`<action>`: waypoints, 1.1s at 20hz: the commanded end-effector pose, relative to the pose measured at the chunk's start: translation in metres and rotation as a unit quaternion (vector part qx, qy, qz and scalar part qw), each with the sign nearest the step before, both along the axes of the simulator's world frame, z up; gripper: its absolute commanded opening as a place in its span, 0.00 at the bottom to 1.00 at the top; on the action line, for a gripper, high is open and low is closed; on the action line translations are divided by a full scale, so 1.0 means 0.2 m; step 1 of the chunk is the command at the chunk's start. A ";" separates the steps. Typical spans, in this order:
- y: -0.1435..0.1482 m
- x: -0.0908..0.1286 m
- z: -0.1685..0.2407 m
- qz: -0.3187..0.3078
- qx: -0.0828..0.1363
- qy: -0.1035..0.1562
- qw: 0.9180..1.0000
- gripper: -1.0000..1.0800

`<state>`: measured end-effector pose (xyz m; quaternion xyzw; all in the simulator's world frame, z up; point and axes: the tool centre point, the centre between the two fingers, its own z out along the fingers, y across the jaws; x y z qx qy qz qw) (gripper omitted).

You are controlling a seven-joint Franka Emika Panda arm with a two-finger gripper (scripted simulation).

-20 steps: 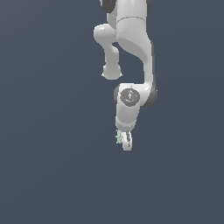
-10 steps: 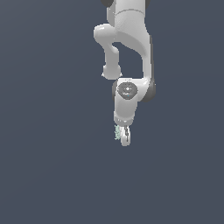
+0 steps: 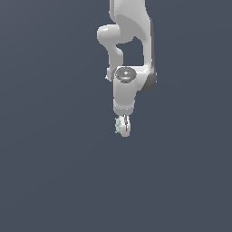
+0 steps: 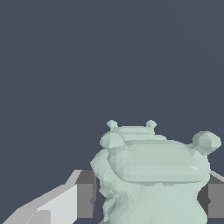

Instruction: Pick up the object and move it to a goal position.

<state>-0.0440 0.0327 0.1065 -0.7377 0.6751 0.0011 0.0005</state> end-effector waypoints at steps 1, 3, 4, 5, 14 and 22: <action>-0.03 -0.08 0.06 0.000 0.001 0.000 1.000 0.00; -0.06 -0.14 0.11 0.000 0.001 0.000 1.000 0.00; -0.07 -0.17 0.14 0.000 0.001 0.000 1.000 0.00; -0.09 -0.20 0.16 0.000 0.001 0.000 1.000 0.00; -0.18 -0.40 0.34 0.000 0.000 0.000 1.000 0.00; -0.22 -0.48 0.41 0.000 -0.001 -0.001 1.000 0.00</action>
